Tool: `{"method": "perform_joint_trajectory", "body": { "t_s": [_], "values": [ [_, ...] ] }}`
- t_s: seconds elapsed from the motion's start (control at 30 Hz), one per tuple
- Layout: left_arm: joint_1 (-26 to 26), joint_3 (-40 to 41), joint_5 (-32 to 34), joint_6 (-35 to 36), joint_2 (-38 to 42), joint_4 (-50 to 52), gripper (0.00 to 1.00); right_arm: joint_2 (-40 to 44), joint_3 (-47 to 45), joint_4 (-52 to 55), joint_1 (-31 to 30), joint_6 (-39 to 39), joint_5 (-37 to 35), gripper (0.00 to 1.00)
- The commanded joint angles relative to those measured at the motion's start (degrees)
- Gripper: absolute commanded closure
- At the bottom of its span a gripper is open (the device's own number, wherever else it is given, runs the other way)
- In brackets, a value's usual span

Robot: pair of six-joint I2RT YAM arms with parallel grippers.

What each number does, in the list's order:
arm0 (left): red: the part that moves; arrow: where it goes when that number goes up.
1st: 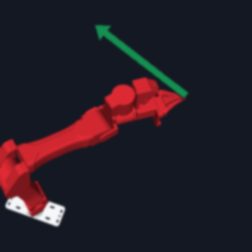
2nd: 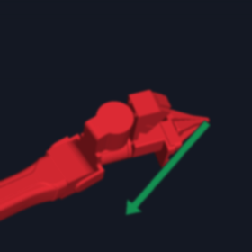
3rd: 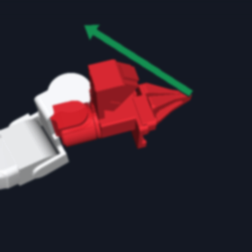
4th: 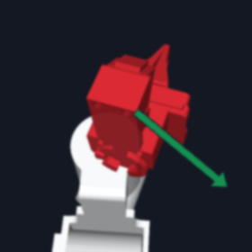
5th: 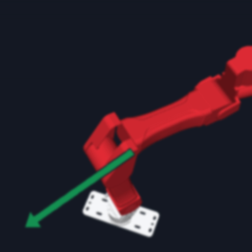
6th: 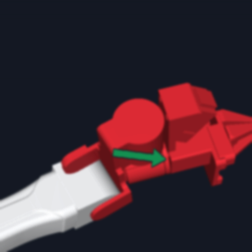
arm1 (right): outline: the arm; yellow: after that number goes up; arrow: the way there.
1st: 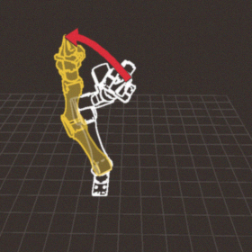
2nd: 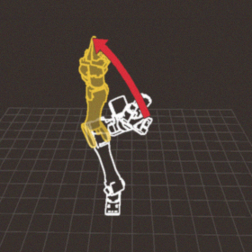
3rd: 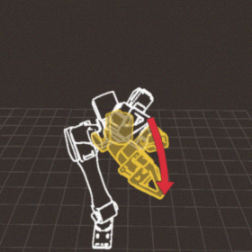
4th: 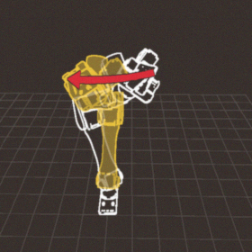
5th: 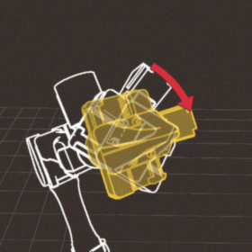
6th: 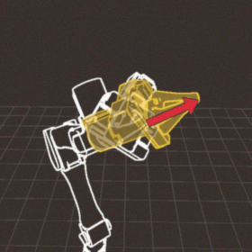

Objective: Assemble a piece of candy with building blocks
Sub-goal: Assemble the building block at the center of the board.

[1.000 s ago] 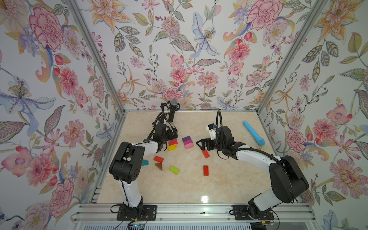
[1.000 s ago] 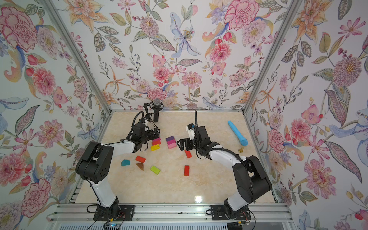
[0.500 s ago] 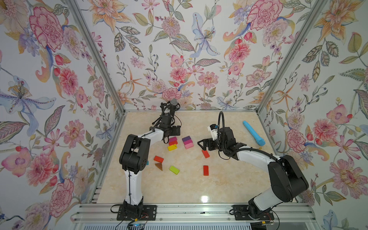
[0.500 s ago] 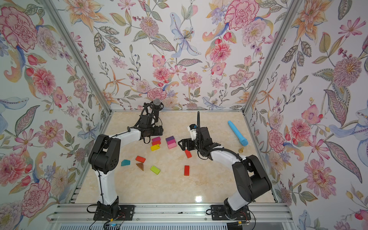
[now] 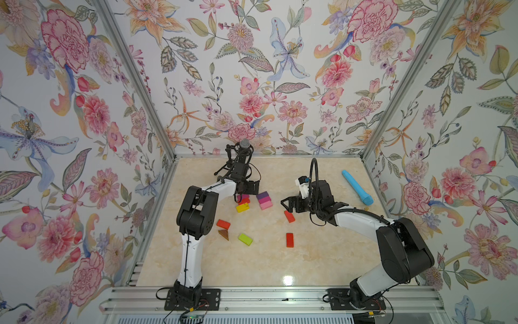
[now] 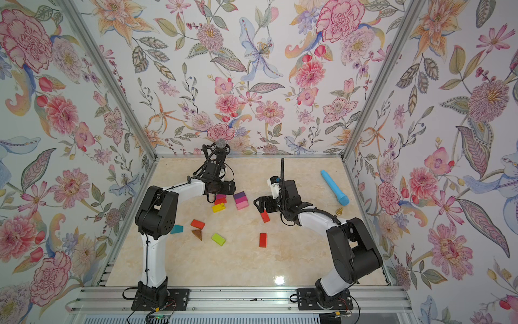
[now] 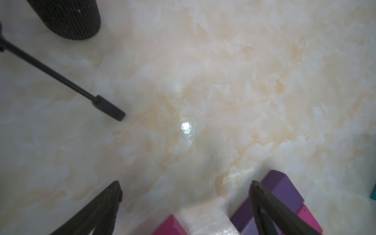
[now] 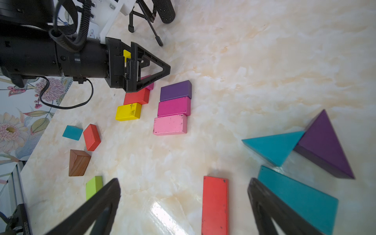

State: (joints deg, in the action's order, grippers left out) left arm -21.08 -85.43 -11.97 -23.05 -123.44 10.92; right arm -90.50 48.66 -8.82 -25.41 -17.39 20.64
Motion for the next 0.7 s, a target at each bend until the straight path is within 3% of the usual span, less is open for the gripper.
{"method": "perform_joint_trajectory", "body": {
  "t_s": [0.0, 0.67],
  "values": [
    [-1.0, 0.3, -2.6, 1.8, -0.5, 0.0, 0.01, -0.6, -0.7, -0.7, 0.4, -0.5, 0.2, 0.0],
    [-1.8, 6.5, -6.9, 3.2, 2.7, -1.3, 0.01, -1.0, -1.1, -1.0, 1.3, -0.4, 0.0, 0.0]
  ]
}}
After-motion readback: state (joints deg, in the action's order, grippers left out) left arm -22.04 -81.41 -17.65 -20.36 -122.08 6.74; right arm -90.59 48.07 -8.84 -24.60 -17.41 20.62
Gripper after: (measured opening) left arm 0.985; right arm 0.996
